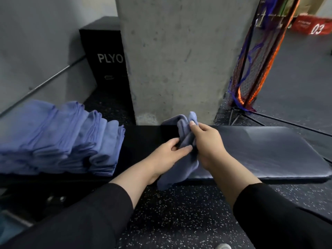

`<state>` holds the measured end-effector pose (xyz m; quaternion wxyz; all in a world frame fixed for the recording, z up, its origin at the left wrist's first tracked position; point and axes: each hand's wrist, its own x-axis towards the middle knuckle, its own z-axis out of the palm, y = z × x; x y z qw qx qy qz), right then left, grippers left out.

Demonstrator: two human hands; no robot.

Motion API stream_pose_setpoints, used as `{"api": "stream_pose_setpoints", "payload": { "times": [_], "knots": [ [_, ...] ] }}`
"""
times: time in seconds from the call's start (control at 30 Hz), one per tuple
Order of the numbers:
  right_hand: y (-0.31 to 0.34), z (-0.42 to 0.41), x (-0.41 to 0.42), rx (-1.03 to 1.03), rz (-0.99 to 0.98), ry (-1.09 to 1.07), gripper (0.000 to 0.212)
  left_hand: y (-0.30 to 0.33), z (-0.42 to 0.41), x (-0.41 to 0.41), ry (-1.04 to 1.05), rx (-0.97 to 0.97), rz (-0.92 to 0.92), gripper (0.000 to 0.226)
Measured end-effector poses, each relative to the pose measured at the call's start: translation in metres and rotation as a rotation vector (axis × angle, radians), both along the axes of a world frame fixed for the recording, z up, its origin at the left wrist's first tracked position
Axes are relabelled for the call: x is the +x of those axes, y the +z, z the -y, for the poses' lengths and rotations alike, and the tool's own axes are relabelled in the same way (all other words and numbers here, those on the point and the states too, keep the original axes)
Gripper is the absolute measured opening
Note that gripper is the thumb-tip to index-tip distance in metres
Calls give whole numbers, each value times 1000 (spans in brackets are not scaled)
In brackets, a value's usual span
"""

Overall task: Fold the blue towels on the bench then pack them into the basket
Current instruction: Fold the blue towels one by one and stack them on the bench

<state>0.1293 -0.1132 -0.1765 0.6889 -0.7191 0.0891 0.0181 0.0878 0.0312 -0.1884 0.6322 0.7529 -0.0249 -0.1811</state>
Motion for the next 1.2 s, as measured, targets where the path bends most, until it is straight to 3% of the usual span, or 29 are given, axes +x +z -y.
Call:
{"api": "stream_pose_setpoints", "payload": {
  "times": [0.1,0.27,0.5,0.6,0.73,0.87,0.93,1.03,1.13,1.2],
  "knots": [
    [2,-12,2,12,-4,-10,35,-2,-11,3,93,139,107,28],
    [1,-10,8,-67,10,-42,31,1,-25,11,280,189,141,40],
    [-14,3,13,-73,-14,21,31,7,-28,24,342,163,184,42],
    [-16,2,9,-271,-14,154,45,9,-24,30,387,113,144,38],
    [-16,6,-3,-463,151,366,37,9,-17,39,492,-72,-8,30],
    [-21,15,-12,-717,228,636,63,10,-14,44,545,-101,-81,23],
    [-24,15,-11,-763,315,574,47,9,-15,48,582,-106,-100,24],
    [-25,11,-10,-671,392,469,7,6,-17,52,583,-48,-72,28],
    [-18,10,-7,-636,324,391,13,4,-20,54,557,103,25,26],
    [-12,11,-4,-645,296,339,13,11,-22,51,554,294,188,22]
  ]
}}
